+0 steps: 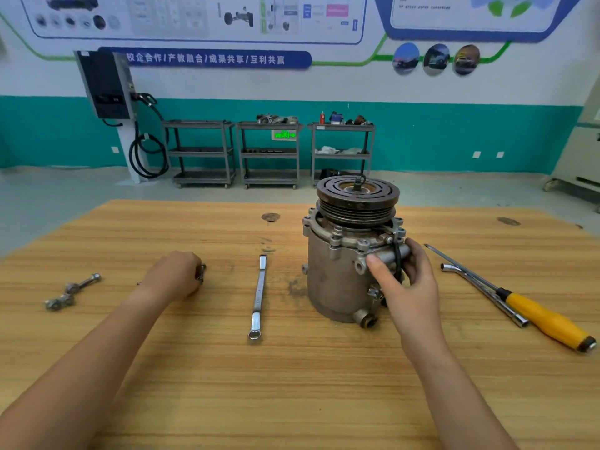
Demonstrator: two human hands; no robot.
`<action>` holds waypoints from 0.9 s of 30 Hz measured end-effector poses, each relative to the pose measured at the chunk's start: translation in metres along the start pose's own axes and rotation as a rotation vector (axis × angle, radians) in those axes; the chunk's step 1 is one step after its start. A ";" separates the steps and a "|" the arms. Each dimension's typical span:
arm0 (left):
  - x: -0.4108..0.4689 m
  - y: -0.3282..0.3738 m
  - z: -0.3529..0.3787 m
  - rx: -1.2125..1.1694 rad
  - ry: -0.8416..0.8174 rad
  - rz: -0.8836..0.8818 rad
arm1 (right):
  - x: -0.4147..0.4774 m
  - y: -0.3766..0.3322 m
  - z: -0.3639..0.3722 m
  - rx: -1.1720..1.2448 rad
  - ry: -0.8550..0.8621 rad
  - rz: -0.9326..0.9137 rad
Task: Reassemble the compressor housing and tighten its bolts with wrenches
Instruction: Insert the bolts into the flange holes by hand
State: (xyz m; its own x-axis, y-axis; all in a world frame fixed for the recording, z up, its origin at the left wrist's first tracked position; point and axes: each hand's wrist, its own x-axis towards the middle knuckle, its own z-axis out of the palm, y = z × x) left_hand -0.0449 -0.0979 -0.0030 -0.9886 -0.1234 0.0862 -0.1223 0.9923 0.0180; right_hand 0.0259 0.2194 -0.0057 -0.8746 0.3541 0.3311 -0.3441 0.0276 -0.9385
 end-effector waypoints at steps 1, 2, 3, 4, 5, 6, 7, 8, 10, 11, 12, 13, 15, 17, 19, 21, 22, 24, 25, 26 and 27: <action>-0.003 0.000 -0.002 -0.010 0.012 -0.002 | 0.000 0.000 0.000 0.005 0.002 0.003; -0.008 0.000 -0.007 -0.045 0.039 -0.007 | -0.001 0.000 0.000 0.009 0.004 0.006; -0.014 0.001 -0.013 -0.123 0.094 -0.003 | -0.001 0.000 0.000 0.013 0.004 0.007; -0.021 0.004 -0.022 -0.251 0.166 0.016 | -0.001 0.000 0.000 0.017 0.004 0.004; -0.029 0.011 -0.033 -0.436 0.236 0.065 | -0.001 0.000 0.000 0.021 0.003 -0.001; -0.039 0.021 -0.045 -0.641 0.302 0.136 | -0.001 0.001 0.001 0.026 0.004 -0.004; -0.053 0.035 -0.059 -0.845 0.343 0.225 | -0.001 0.002 0.001 0.034 0.007 -0.004; -0.066 0.054 -0.073 -1.039 0.354 0.329 | -0.001 0.003 0.001 0.046 0.009 -0.002; -0.087 0.093 -0.091 -1.233 0.320 0.521 | -0.001 0.005 0.002 0.070 0.011 0.000; -0.093 0.113 -0.094 -1.234 0.300 0.584 | -0.001 0.006 0.001 0.078 0.009 0.002; -0.096 0.131 -0.095 -1.205 0.277 0.613 | 0.000 0.007 0.000 0.088 0.008 0.005; -0.096 0.147 -0.094 -1.168 0.259 0.620 | 0.000 0.008 -0.002 0.096 0.004 0.006; -0.093 0.168 -0.089 -1.091 0.262 0.619 | 0.000 0.009 -0.005 0.091 -0.015 0.003; -0.089 0.176 -0.086 -1.009 0.268 0.603 | 0.002 0.008 -0.007 0.073 -0.034 -0.004; -0.085 0.178 -0.084 -0.944 0.257 0.577 | 0.002 0.008 -0.010 0.055 -0.042 -0.005; -0.082 0.179 -0.083 -0.932 0.260 0.541 | 0.004 0.007 -0.012 0.041 -0.059 -0.008; -0.082 0.179 -0.083 -0.935 0.271 0.524 | 0.004 0.007 -0.013 0.038 -0.071 -0.006; -0.081 0.178 -0.085 -0.959 0.286 0.487 | 0.005 0.008 -0.015 0.040 -0.087 -0.005; -0.081 0.177 -0.087 -0.976 0.288 0.476 | 0.005 0.009 -0.016 0.044 -0.090 -0.005; -0.080 0.176 -0.088 -0.987 0.289 0.471 | 0.005 0.010 -0.016 0.045 -0.091 -0.004; -0.080 0.175 -0.090 -0.984 0.279 0.470 | 0.005 0.010 -0.016 0.044 -0.093 -0.003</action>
State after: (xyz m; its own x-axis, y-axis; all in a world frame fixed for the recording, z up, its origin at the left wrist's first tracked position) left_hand 0.0208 0.0848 0.0829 -0.8491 0.1414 0.5089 0.5014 0.5188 0.6925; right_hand 0.0238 0.2358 -0.0150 -0.9006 0.2661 0.3436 -0.3599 -0.0134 -0.9329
